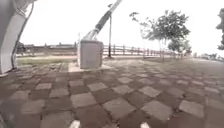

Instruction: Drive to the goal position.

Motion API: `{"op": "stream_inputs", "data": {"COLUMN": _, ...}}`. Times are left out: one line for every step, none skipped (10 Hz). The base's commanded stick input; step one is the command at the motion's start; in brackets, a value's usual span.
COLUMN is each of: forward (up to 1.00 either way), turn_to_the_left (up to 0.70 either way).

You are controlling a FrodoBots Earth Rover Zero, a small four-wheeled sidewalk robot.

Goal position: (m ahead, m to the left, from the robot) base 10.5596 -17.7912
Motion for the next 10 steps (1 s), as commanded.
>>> {"op": "stream_inputs", "data": {"forward": 0.7, "turn_to_the_left": 0.0}}
{"op": "stream_inputs", "data": {"forward": 0.7, "turn_to_the_left": 0.0}}
{"op": "stream_inputs", "data": {"forward": 0.7, "turn_to_the_left": 0.0}}
{"op": "stream_inputs", "data": {"forward": 0.7, "turn_to_the_left": -0.18}}
{"op": "stream_inputs", "data": {"forward": 0.7, "turn_to_the_left": -0.27}}
{"op": "stream_inputs", "data": {"forward": 0.7, "turn_to_the_left": -0.27}}
{"op": "stream_inputs", "data": {"forward": 0.7, "turn_to_the_left": -0.27}}
{"op": "stream_inputs", "data": {"forward": 0.7, "turn_to_the_left": -0.12}}
{"op": "stream_inputs", "data": {"forward": 0.7, "turn_to_the_left": 0.0}}
{"op": "stream_inputs", "data": {"forward": 0.7, "turn_to_the_left": 0.0}}
